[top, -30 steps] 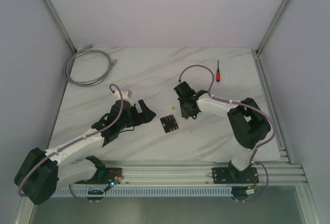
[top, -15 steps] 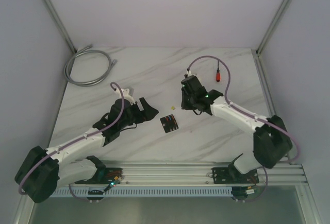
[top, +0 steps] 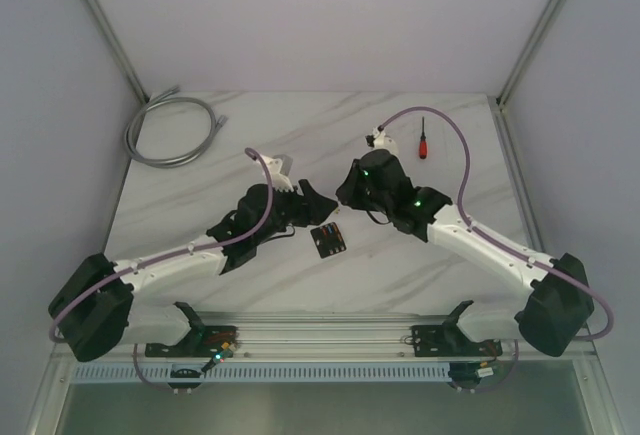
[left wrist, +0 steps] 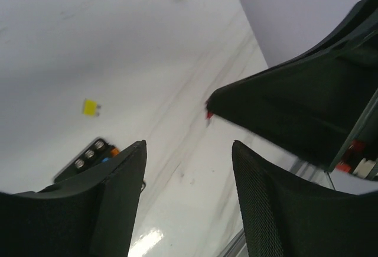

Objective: Snap on the fuse box
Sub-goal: Pick up the fuse from the center of the board.

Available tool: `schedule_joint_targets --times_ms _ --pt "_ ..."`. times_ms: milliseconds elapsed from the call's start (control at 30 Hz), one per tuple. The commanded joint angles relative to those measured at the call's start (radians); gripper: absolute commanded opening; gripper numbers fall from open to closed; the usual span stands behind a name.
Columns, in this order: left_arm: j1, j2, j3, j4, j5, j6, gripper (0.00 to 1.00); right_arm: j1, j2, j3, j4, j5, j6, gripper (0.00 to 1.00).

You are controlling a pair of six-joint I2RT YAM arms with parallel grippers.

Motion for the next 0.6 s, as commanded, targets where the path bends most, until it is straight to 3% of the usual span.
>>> schedule_joint_targets --times_ms 0,167,567 --pt "-0.027 0.045 0.068 0.097 -0.020 0.058 0.67 0.030 -0.027 -0.033 0.067 0.029 0.065 0.24" --pt "-0.035 0.074 0.093 0.104 -0.038 0.062 0.60 0.055 -0.034 -0.041 0.092 0.034 0.083 0.24" --pt "-0.040 0.054 0.081 0.109 -0.069 0.067 0.32 0.077 -0.042 -0.063 0.122 0.046 0.106 0.24"
